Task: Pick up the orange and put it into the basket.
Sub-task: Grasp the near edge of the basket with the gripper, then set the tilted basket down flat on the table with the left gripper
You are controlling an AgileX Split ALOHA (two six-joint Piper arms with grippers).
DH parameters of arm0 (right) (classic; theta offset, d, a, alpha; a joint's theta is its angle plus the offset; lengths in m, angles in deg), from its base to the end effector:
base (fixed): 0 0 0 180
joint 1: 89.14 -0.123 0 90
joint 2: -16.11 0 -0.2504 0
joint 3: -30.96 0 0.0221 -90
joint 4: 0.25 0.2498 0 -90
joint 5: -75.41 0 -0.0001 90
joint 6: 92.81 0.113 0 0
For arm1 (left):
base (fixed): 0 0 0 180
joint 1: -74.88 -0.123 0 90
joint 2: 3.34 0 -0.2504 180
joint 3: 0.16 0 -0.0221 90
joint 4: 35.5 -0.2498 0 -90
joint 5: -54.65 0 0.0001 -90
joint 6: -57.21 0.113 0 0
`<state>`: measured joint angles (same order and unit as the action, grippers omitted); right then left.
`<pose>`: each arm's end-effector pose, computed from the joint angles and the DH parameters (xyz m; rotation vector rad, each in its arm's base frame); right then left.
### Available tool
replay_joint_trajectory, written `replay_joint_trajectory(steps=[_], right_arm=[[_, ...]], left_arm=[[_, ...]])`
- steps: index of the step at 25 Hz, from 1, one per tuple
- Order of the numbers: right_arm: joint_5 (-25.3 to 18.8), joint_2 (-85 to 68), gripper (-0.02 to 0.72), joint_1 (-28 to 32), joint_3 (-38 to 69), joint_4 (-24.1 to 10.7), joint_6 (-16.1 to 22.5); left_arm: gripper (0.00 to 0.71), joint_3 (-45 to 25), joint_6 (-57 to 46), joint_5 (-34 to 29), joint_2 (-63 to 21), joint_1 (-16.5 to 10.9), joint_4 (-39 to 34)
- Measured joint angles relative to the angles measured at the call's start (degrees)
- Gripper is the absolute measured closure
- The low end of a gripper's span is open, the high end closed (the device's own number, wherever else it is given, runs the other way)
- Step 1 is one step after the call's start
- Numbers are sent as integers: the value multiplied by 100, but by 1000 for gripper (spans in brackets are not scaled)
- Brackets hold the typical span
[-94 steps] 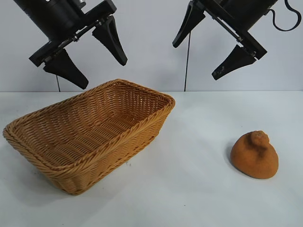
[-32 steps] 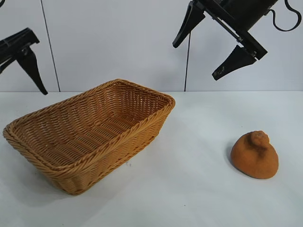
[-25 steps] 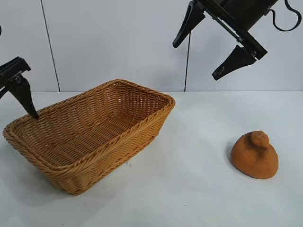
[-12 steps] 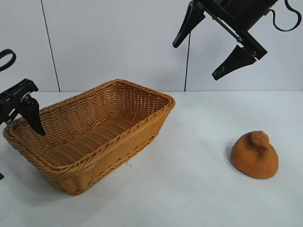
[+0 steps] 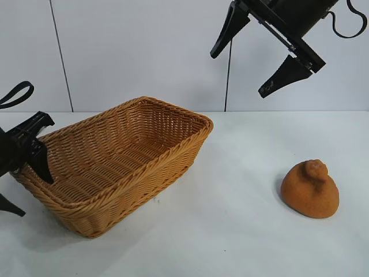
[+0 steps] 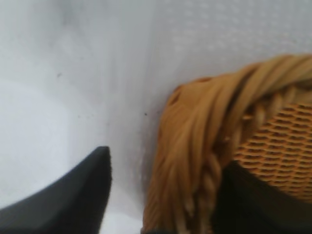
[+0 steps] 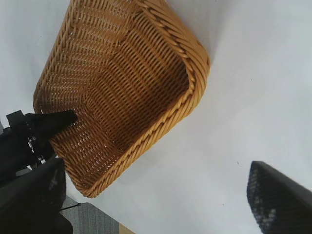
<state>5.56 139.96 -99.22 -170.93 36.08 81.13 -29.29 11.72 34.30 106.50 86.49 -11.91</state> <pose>0.3914 0.1334 0.2091 -0.1446 2.8817 0.9150 0.2985 -0.0774 0.0810 -1.3231 2.5651 -0.5178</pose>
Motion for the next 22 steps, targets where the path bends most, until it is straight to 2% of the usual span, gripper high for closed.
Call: replay_joint_trajectory(steps=[7, 15, 19, 22], right_arm=[[0, 0, 10, 0, 0, 0, -2], [0, 0, 10, 0, 0, -12, -7], [0, 0, 10, 0, 0, -12, -7], [0, 0, 10, 0, 0, -12, -7]], left_arm=[[622, 1357, 1268, -1094, 79, -160, -35], [622, 3167, 3104, -2849, 1143, -270, -94], [622, 3749, 3740, -3384, 1459, -270, -120], [622, 3908, 4019, -3450, 1615, -251, -143]])
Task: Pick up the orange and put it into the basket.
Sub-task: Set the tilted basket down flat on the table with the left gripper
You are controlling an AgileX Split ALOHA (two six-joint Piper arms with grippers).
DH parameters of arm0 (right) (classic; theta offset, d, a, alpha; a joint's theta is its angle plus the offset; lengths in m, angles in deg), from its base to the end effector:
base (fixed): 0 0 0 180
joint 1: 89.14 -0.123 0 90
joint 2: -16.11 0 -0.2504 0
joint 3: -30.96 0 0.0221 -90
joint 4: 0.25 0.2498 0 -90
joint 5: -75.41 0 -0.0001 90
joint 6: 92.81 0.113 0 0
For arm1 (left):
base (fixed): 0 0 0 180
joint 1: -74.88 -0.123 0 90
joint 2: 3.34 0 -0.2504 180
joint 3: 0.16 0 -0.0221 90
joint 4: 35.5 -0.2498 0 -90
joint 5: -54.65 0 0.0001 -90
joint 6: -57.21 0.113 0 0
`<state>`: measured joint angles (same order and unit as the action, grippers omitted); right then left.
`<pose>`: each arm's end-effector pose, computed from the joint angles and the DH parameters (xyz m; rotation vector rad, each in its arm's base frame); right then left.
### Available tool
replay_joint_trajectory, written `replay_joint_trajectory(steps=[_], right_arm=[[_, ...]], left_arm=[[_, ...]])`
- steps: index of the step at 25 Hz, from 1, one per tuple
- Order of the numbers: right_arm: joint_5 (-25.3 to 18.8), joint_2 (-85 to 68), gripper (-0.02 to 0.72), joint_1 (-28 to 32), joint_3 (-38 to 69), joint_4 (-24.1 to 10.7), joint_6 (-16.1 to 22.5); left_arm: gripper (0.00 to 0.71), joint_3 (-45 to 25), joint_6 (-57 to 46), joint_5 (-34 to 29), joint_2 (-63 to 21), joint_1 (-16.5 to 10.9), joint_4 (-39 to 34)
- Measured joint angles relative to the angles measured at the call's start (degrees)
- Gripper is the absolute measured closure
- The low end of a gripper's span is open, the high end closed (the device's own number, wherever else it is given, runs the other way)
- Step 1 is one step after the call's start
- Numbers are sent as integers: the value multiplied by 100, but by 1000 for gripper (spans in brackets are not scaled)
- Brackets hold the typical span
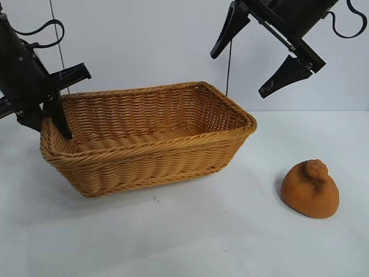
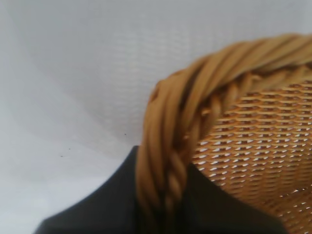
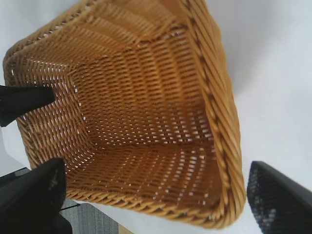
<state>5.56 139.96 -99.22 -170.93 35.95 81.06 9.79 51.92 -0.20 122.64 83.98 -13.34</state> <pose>0.3914 0.1332 0.2090 -0.1473 2.8821 0.9116 0.3915 -0.0980 0.1304 -0.1978 2.9753 -0.5275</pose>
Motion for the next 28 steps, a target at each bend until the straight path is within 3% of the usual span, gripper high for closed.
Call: replay_joint_trajectory(steps=[14, 17, 20, 21, 23, 28], right_arm=[[0, 0, 10, 0, 0, 0, 0], [0, 0, 10, 0, 0, 0, 0], [0, 0, 10, 0, 0, 0, 0], [0, 0, 10, 0, 0, 0, 0], [0, 0, 10, 0, 0, 0, 0], [0, 0, 10, 0, 0, 0, 0]], left_arm=[[614, 74, 529, 68, 561, 115, 21], [478, 79, 529, 85, 561, 133, 63], [219, 110, 529, 91, 561, 133, 126], [169, 115, 529, 91, 555, 133, 126], [107, 115, 529, 65, 543, 133, 126], [72, 183, 529, 0, 269, 133, 5]])
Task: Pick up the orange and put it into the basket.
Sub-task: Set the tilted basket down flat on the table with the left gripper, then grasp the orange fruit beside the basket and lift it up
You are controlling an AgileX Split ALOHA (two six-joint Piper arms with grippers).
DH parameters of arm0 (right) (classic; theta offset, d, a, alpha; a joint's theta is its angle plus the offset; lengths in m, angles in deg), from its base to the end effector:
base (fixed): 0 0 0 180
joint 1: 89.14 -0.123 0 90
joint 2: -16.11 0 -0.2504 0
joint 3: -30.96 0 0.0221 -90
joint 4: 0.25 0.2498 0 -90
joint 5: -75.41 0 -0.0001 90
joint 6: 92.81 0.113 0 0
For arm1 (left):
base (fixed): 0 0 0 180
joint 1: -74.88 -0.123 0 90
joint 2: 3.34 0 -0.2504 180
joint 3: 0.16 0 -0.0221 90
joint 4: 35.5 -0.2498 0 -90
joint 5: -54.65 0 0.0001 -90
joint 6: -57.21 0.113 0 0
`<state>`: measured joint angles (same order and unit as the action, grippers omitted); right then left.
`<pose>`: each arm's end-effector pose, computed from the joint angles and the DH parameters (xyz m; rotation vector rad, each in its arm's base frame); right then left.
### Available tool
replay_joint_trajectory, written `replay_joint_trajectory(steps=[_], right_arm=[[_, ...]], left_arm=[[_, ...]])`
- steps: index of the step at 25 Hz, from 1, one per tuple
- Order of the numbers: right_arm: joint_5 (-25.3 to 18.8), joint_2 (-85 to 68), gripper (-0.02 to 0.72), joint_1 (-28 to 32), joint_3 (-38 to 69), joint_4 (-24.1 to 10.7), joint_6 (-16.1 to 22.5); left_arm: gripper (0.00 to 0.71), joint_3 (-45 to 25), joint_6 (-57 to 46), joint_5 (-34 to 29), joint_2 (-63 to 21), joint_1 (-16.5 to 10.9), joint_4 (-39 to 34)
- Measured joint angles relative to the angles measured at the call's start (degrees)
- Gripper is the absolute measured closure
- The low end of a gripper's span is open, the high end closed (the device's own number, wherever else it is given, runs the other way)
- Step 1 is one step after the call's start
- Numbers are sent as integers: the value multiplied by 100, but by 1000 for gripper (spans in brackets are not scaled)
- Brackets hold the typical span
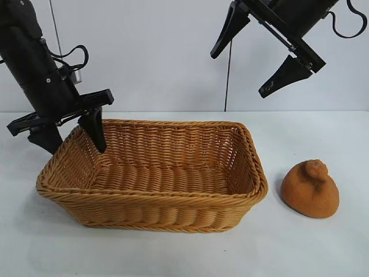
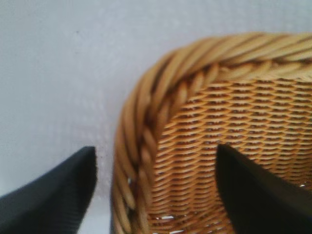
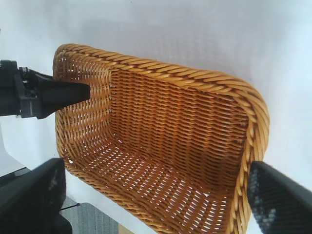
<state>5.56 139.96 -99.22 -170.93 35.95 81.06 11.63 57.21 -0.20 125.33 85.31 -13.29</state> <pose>0.3914 0.1332 0.2090 -0.1473 2.8821 0.9116 0.3954 -0.1083 0.1196 -0.0300 2.9858 -0.5185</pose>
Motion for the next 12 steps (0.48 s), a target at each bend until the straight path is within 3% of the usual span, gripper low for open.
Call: replay_joint_trajectory(steps=[7, 12], right_arm=[[0, 0, 10, 0, 0, 0, 0], [0, 0, 10, 0, 0, -39, 0]], left_arm=[[67, 387, 0, -365, -451, 0, -406], [67, 515, -37, -653, -957, -7, -1426]])
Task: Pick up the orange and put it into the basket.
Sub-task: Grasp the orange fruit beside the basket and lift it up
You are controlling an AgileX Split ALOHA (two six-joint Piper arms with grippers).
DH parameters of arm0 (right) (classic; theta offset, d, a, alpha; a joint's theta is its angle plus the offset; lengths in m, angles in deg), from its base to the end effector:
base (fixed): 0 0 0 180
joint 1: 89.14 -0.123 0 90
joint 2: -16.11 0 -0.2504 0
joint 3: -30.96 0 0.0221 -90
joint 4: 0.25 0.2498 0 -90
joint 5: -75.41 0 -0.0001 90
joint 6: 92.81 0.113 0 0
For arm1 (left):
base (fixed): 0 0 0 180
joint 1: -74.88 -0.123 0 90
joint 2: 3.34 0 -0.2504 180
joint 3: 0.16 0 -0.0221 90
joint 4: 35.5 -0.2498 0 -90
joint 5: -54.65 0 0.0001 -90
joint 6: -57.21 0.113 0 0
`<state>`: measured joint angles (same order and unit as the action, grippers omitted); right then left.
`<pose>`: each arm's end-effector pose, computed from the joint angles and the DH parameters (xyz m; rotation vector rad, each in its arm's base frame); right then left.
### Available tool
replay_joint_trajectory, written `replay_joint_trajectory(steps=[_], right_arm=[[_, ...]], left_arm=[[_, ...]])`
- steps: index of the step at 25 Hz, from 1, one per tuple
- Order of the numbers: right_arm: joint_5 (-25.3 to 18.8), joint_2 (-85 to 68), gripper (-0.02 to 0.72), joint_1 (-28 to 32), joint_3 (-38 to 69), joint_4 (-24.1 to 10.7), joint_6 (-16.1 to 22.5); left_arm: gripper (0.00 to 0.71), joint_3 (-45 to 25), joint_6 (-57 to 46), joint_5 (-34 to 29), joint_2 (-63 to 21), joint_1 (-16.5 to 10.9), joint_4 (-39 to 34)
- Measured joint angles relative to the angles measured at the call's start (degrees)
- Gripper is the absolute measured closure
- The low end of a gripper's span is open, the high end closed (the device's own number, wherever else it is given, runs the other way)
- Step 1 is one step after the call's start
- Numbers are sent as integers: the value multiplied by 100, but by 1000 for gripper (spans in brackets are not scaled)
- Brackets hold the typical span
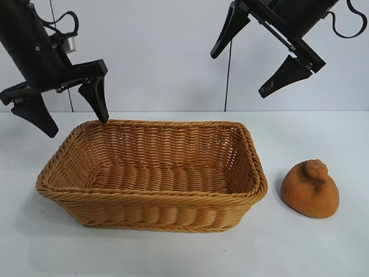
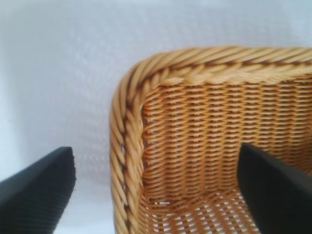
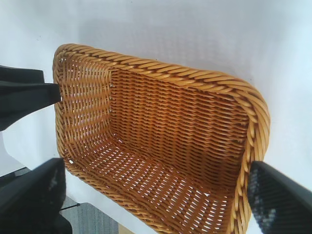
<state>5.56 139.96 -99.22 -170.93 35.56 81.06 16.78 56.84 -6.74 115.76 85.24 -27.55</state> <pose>0.3914 0.1326 0.2086 -0.1505 2.8846 0.9021 0.3937 -0.0859 0.2033 0.1793 2.8542 -0.2260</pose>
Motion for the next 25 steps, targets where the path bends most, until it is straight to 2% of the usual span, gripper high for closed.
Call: replay_joint_trajectory(steps=[3, 8, 11, 14, 18, 21, 25], right_arm=[[0, 0, 10, 0, 0, -11, 0], [0, 0, 10, 0, 0, -11, 0], [0, 0, 10, 0, 0, -11, 0], [0, 0, 10, 0, 0, -14, 0], [0, 0, 10, 0, 0, -130, 0], [0, 0, 10, 0, 0, -245, 0], [0, 0, 10, 0, 0, -280, 0]], left_arm=[[67, 0, -109, -121, -283, -147, -668], [67, 5, -55, -303, -454, -766, -750], [67, 5, -10, -548, -459, -987, -755], [67, 5, 37, -764, -509, -986, -703], [84, -233, 120, -799, -831, -850, -634], [94, -746, 141, -799, -1342, -740, -572], [97, -1808, 154, -806, -2365, -663, -548]])
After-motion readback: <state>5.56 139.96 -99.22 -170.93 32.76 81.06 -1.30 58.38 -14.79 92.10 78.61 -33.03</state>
